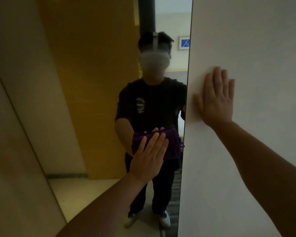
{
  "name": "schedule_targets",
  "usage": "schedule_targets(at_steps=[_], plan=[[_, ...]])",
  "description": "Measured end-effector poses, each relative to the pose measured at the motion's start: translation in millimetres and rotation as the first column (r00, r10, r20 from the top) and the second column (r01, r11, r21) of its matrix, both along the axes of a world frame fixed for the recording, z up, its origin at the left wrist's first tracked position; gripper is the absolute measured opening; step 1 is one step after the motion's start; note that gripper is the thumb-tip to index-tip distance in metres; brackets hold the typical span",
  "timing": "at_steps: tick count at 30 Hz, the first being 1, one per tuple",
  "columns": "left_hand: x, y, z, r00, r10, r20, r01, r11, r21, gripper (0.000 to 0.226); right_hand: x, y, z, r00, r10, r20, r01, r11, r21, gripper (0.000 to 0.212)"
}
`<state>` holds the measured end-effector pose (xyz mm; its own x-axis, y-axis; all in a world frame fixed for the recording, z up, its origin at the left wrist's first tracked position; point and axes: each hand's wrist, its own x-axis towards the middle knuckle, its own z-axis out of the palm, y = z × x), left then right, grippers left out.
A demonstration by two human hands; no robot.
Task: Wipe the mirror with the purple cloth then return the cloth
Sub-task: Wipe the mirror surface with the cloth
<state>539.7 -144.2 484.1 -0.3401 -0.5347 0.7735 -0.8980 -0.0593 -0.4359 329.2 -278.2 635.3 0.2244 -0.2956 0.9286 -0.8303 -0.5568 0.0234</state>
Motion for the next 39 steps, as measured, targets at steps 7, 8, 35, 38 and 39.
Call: schedule_targets(at_steps=[7, 8, 35, 38, 39], plan=[[0, 8, 7, 1.000, -0.002, 0.016, 0.001, 0.998, 0.060, 0.055, 15, 29, -25, 0.992, 0.119, 0.041, -0.120, 0.993, 0.021, 0.070], [1, 10, 10, 1.000, -0.026, -0.004, 0.027, 0.997, 0.072, 0.051, 18, 35, -29, 0.987, 0.145, 0.065, -0.147, 0.989, 0.026, 0.070], [254, 192, -128, 0.840, -0.084, -0.536, 0.150, 0.985, 0.081, 0.045, 209, 192, -263, 0.967, 0.226, -0.117, -0.196, 0.954, 0.227, 0.063], [263, 182, -157, 0.852, -0.116, -0.511, 0.139, 0.990, 0.007, 0.047, 219, 177, -303, 0.966, 0.201, -0.159, -0.178, 0.973, 0.149, 0.064], [265, 178, -166, 0.856, -0.129, -0.501, 0.135, 0.991, -0.024, 0.046, 223, 171, -315, 0.967, 0.186, -0.175, -0.169, 0.979, 0.110, 0.064]])
